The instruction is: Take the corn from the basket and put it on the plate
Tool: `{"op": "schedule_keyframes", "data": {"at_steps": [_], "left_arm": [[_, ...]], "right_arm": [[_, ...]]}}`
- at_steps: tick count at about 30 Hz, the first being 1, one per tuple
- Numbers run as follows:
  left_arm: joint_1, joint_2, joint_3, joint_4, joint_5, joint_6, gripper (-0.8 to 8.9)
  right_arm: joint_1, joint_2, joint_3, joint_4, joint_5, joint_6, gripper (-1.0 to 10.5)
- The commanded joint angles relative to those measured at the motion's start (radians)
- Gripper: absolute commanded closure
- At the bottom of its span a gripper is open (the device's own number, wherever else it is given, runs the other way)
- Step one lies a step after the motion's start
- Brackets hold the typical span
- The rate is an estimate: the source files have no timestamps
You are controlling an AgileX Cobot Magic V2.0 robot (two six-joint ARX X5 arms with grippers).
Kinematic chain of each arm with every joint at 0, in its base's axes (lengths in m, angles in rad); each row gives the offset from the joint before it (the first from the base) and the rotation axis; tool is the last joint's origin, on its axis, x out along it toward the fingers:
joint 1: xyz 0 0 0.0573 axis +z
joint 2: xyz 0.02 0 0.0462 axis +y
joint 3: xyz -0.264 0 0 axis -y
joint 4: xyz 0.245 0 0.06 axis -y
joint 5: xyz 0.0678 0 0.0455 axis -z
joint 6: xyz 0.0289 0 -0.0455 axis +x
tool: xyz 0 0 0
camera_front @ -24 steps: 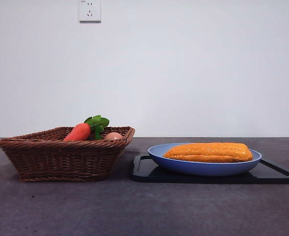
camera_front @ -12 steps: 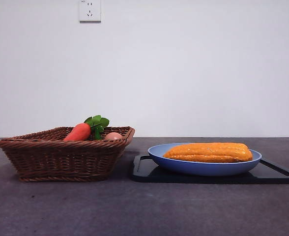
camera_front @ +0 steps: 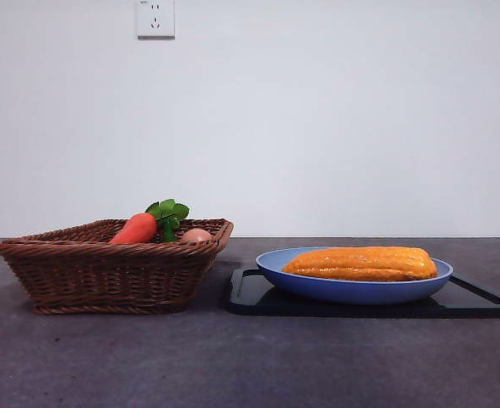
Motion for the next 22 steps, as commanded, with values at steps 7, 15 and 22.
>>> {"op": "schedule_keyframes", "data": {"at_steps": [7,15,22], "left_arm": [[0.002,0.0,-0.028,0.005,-0.002,-0.002,8.07],[0.002,0.0,-0.028,0.005,-0.002,-0.002,8.07],[0.002,0.0,-0.028,0.005,-0.002,-0.002,8.07]], "right_arm": [[-0.031,-0.277,-0.359,0.257,0.203,0.029,9.4],[-0.031,-0.48,-0.569,0.282,0.288,0.066,9.4],[-0.03,-0.563,-0.665,0.282,0.288,0.096,9.4]]}}
